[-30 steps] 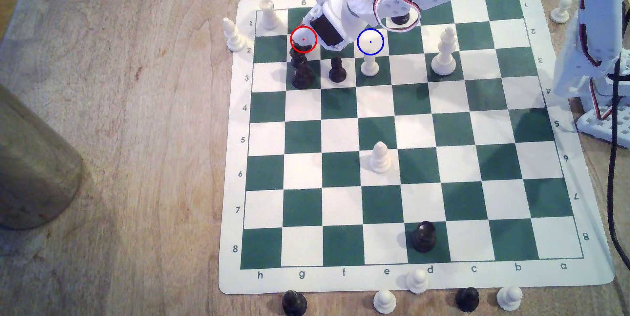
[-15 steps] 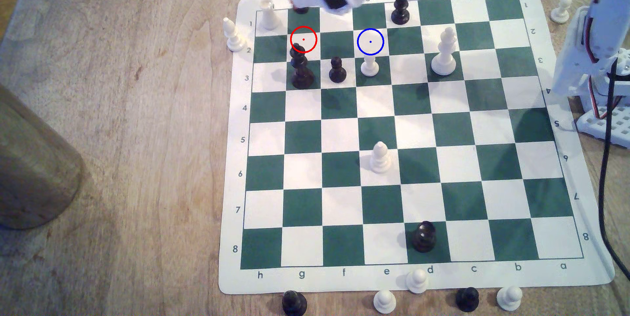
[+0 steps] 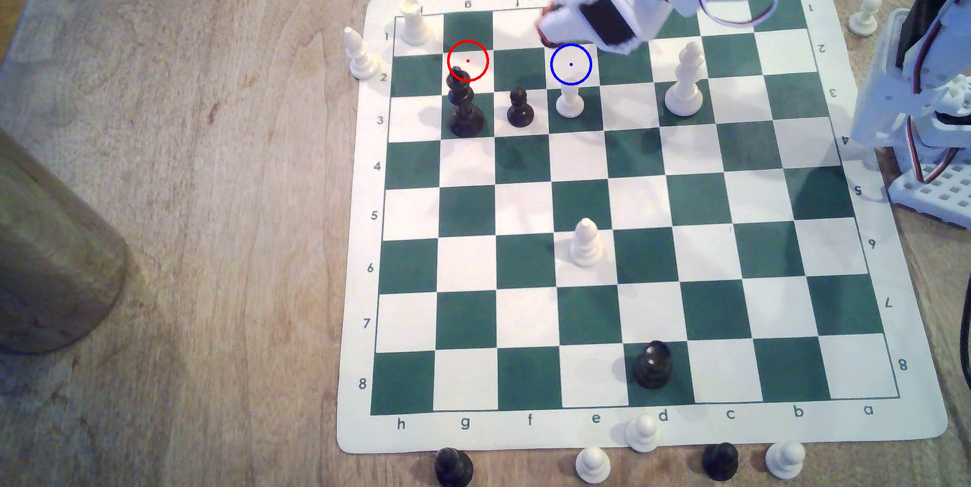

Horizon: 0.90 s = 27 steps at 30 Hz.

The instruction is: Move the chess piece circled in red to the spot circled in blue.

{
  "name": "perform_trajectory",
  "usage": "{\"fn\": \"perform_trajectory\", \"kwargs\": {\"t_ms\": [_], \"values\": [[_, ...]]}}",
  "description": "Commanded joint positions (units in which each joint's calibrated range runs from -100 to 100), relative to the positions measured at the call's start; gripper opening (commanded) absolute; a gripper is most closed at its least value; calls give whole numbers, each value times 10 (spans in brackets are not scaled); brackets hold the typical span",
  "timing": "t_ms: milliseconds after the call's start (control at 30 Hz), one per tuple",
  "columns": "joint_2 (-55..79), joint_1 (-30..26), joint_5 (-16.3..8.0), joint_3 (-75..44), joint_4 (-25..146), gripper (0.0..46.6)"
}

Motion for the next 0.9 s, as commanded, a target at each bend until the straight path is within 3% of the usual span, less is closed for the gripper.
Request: {"fn": "perform_trajectory", "kwargs": {"t_ms": [0,867], "values": [[-41,-13,0,10,-12,3],[47,4,7,-6,-18,3]]}}
